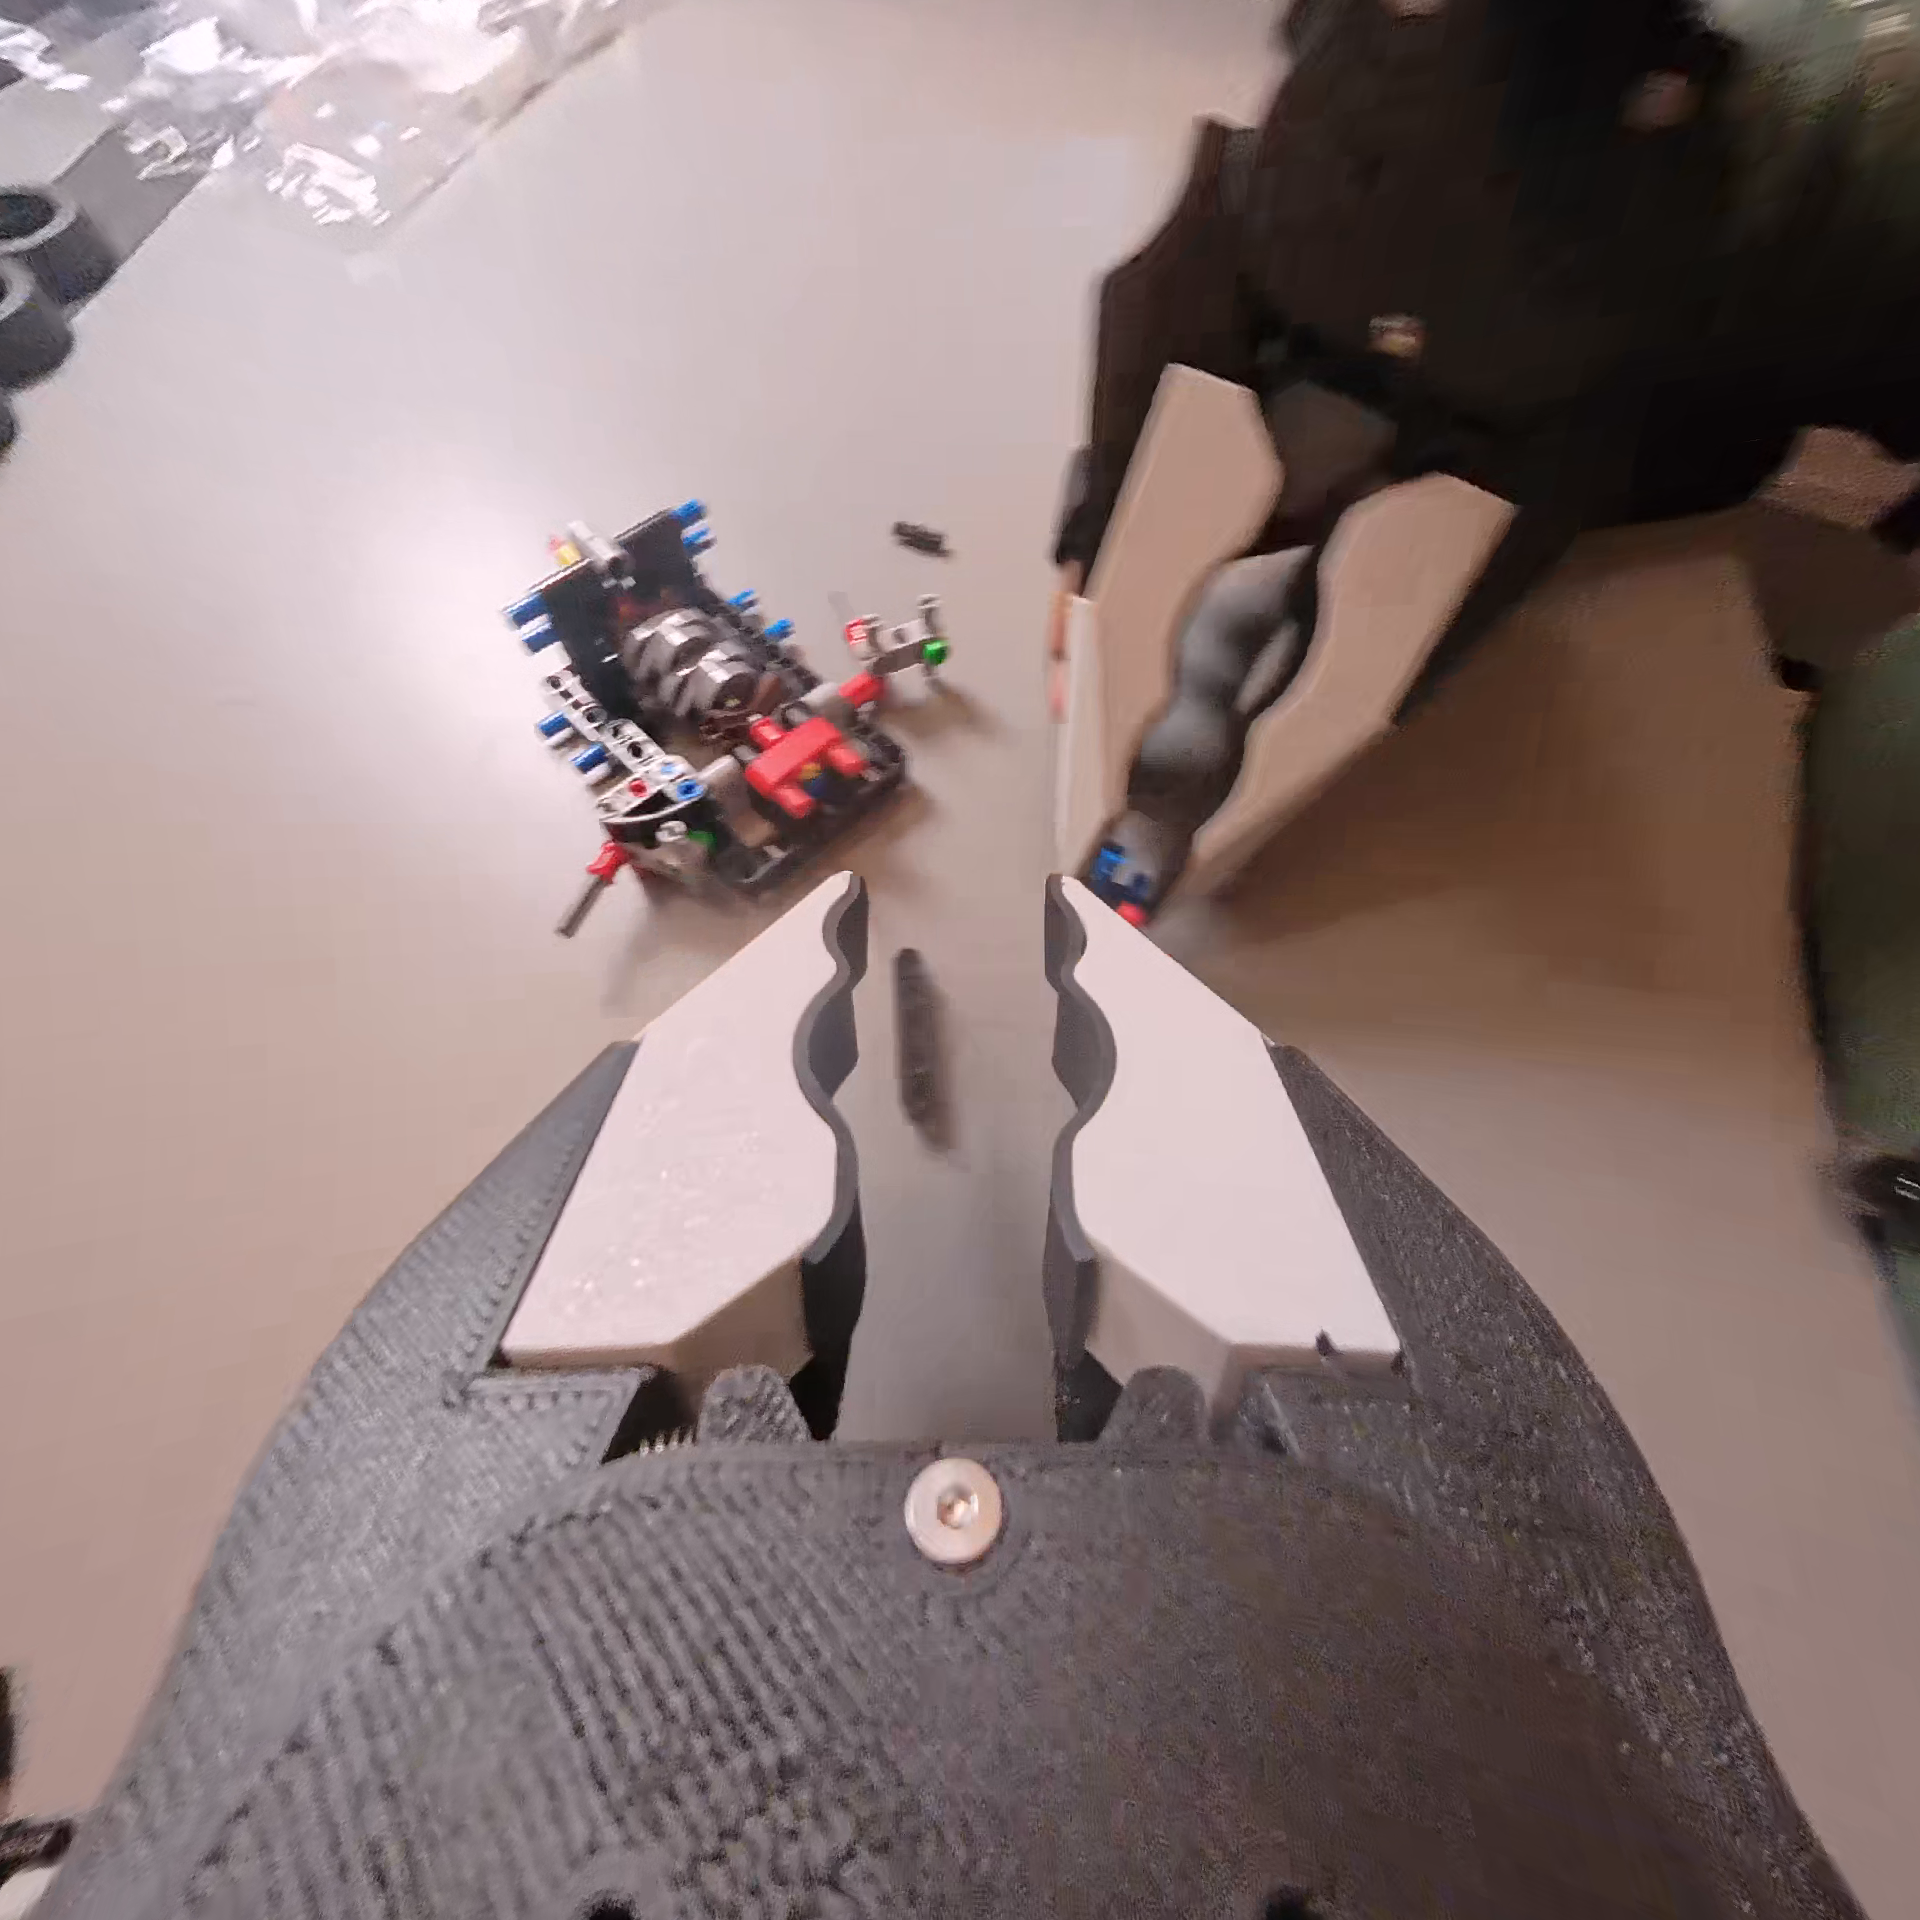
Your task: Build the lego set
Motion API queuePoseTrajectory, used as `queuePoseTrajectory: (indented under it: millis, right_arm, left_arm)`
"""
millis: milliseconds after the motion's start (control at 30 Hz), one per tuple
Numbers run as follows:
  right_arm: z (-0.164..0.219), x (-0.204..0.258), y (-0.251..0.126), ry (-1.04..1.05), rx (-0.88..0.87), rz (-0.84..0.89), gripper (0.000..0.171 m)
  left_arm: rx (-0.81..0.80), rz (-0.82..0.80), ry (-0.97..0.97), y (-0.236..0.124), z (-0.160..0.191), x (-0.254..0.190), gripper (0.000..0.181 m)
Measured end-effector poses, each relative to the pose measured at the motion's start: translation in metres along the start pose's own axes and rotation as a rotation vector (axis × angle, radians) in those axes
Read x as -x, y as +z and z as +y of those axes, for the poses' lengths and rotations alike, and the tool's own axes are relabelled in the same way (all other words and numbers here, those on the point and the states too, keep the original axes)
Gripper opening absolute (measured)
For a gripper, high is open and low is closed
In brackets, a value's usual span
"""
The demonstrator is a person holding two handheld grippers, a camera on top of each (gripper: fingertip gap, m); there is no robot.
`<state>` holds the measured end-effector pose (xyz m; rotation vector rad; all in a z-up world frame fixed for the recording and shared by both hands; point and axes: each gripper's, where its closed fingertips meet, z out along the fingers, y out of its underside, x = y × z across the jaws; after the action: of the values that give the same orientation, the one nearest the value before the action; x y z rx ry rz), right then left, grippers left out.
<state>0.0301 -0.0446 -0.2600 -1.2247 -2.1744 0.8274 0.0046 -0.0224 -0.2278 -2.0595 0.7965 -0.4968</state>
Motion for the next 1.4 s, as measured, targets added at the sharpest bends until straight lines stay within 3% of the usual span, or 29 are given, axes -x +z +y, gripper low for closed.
queuePoseTrajectory:
  millis: [33,133,267,400,567,867,967,1033,1267,1400]
  right_arm:
    - [-0.003,-0.003,-0.006,0.061,-0.049,-0.022,0.013]
    - [-0.016,-0.007,-0.03,0.274,-0.222,-0.167,0.013]
    - [-0.03,-0.012,-0.053,0.555,-0.406,-0.388,0.013]
    - [-0.033,-0.001,-0.056,0.673,-0.43,-0.548,0.013]
    - [-0.034,0.009,-0.053,0.671,-0.408,-0.596,0.013]
    - [-0.037,-0.007,-0.057,0.762,-0.466,-0.566,0.013]
    - [-0.046,-0.024,-0.066,0.777,-0.577,-0.5,0.017]
    - [-0.048,-0.041,-0.069,0.731,-0.626,-0.353,0.025]
    - [-0.064,-0.062,-0.08,0.067,-0.582,0.374,0.03]
    - [-0.068,-0.057,-0.067,-0.071,-0.461,0.537,0.041]
  left_arm:
    - [-0.018,0.03,0.011,-0.004,-0.003,-0.008,0.032]
    - [-0.109,0.049,0.093,-0.012,-0.018,-0.025,0.037]
    - [-0.209,-0.04,0.291,-0.013,-0.04,-0.038,0.038]
    - [-0.23,-0.05,0.366,-0.006,-0.042,-0.05,0.029]
    - [-0.184,0.002,0.365,0.003,-0.032,-0.059,0.013]
    - [-0.193,-0.039,0.311,0.003,-0.033,-0.048,0.008]
    - [-0.297,-0.057,0.144,-0.003,-0.047,-0.034,0.007]
    - [-0.399,-0.028,-0.047,-0.01,-0.057,-0.023,0.006]
    - [-0.687,0.16,-0.706,-0.025,-0.071,0.006,0.006]
    - [-0.747,0.227,-0.879,-0.023,-0.069,0.011,0.006]
